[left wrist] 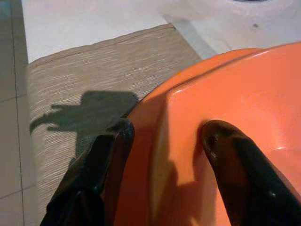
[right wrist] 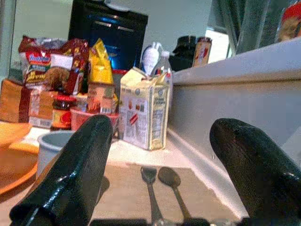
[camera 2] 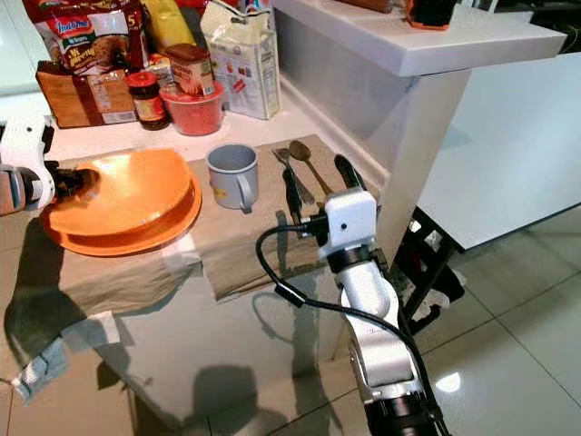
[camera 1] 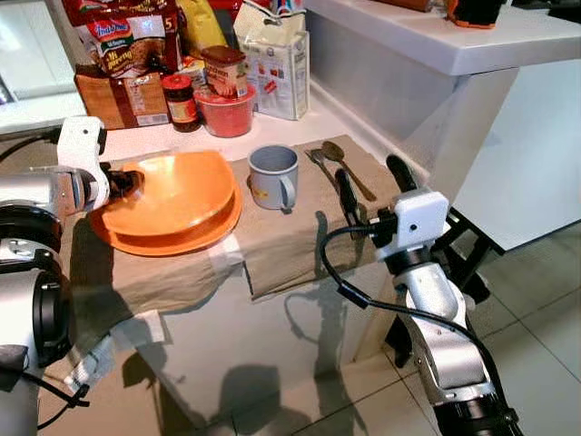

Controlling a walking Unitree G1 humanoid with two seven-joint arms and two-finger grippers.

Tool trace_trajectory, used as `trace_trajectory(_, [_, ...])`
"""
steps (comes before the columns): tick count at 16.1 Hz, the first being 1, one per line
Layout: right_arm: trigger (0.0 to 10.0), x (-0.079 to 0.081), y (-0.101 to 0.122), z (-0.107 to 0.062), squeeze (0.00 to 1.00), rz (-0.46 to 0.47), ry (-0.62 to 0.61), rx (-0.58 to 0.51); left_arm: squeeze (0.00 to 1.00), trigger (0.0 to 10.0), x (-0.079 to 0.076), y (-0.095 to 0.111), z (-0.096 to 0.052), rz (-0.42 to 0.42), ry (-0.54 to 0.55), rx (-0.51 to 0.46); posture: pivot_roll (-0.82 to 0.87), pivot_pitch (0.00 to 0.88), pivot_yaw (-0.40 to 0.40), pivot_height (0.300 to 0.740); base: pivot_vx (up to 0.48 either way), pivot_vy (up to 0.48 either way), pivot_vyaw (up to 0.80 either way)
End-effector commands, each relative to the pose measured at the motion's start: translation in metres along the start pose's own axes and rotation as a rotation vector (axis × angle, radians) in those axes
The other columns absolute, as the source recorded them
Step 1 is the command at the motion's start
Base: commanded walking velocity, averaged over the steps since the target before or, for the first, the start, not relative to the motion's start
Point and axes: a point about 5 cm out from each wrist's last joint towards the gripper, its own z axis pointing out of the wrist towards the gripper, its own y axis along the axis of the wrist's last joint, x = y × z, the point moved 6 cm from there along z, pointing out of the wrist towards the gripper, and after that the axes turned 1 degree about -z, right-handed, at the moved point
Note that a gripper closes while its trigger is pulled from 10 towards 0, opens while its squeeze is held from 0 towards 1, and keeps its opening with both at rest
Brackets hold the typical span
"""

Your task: Setting the table

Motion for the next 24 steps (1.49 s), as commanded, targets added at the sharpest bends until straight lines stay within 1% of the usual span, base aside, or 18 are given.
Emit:
trace_trajectory(1, [10.0, 0.002, 0.003, 0.001, 0.0, 0.009, 0.011, -0.006, 0.0, 10.0, 0.003, -0.006, 0.0, -0.015, 0.002, 0.018, 0.02, 0.0, 0.026, 0.736, 0.0, 0.0, 0.0])
trace_trajectory(2, [10.0, 0.002, 0.003, 0.0, 0.0, 0.009, 0.015, -0.004, 0.0, 10.0, 0.005, -0.008, 0.0, -0.012, 0.006, 0.021, 0.02, 0.0, 0.025, 0.736, 0.0, 0.0, 0.0])
trace_trajectory(4, [10.0, 0.004, 0.001, 0.0, 0.0, 0.011, 0.024, 0.003, 0.0, 10.0, 0.013, -0.012, -0.001, -0.005, 0.033, 0.028, 0.02, 0.0, 0.024, 0.736, 0.0, 0.0, 0.0])
trace_trajectory(6, [10.0, 0.005, 0.0, -0.001, 0.0, 0.012, 0.028, 0.006, 0.0, 10.0, 0.011, 0.01, -0.005, -0.012, 0.027, -0.042, 0.02, 0.0, 0.024, 0.736, 0.0, 0.0, 0.0])
trace_trajectory(7, [10.0, 0.005, 0.0, -0.001, 0.0, 0.012, 0.028, 0.007, 0.0, 10.0, 0.009, 0.017, -0.006, -0.009, 0.024, -0.063, 0.02, 0.0, 0.023, 0.736, 0.0, 0.0, 0.0])
trace_trajectory(8, [10.0, 0.006, -0.001, -0.002, 0.0, 0.011, 0.031, 0.01, 0.0, 10.0, 0.003, 0.037, -0.011, -0.01, -0.001, -0.114, 0.02, 0.0, 0.022, 0.736, 0.0, 0.0, 0.0])
trace_trajectory(10, [10.0, 0.007, -0.002, -0.002, 0.0, 0.01, 0.035, 0.013, 0.0, 10.0, -0.008, 0.06, -0.017, -0.022, -0.044, -0.164, 0.02, 0.0, 0.023, 0.736, 0.0, 0.0, 0.0])
trace_trajectory(12, [10.0, 0.007, -0.002, -0.002, 0.0, 0.012, 0.036, 0.015, 0.0, 10.0, -0.01, 0.057, -0.016, -0.047, -0.055, -0.153, 0.02, 0.0, 0.025, 0.736, 0.0, 0.0, 0.0])
trace_trajectory(14, [10.0, 0.008, -0.003, -0.002, 0.0, 0.013, 0.037, 0.018, 0.0, 10.0, -0.008, 0.038, -0.01, -0.085, -0.051, -0.115, 0.02, 0.0, 0.023, 0.736, 0.0, 0.0, 0.0])
trace_trajectory(15, [10.0, 0.008, -0.003, -0.002, 0.0, 0.013, 0.037, 0.019, 0.0, 10.0, -0.006, 0.034, -0.009, -0.09, -0.046, -0.106, 0.02, 0.0, 0.022, 0.736, 0.0, 0.0, 0.0])
trace_trajectory(16, [10.0, 0.008, -0.003, -0.003, 0.0, 0.012, 0.04, 0.02, 0.0, 10.0, -0.001, 0.028, -0.009, -0.096, -0.028, -0.094, 0.02, 0.0, 0.021, 0.736, 0.0, 0.0, 0.0])
trace_trajectory(17, [10.0, 0.008, -0.004, -0.003, 0.0, 0.011, 0.041, 0.023, 0.0, 10.0, 0.008, 0.029, -0.012, -0.091, -0.001, -0.101, 0.02, 0.0, 0.019, 0.736, 0.0, 0.0, 0.0])
trace_trajectory(19, [10.0, 0.008, -0.005, -0.003, 0.0, 0.012, 0.044, 0.026, 0.0, 10.0, 0.017, 0.032, -0.017, -0.098, 0.02, -0.109, 0.03, 0.0, 0.016, 0.736, 0.0, 0.0, 0.0])
trace_trajectory(21, [10.0, 0.008, -0.005, -0.003, 0.0, 0.014, 0.046, 0.027, 0.0, 10.0, 0.018, 0.032, -0.019, -0.102, 0.018, -0.107, 0.03, 0.0, 0.015, 0.736, 0.0, 0.0, 0.0])
trace_trajectory(24, [10.0, 0.011, -0.006, -0.002, 0.0, 0.019, 0.055, 0.03, 0.0, 10.0, 0.012, 0.018, -0.015, -0.125, -0.008, -0.065, 0.04, 0.0, 0.009, 0.736, 0.0, 0.0, 0.0])
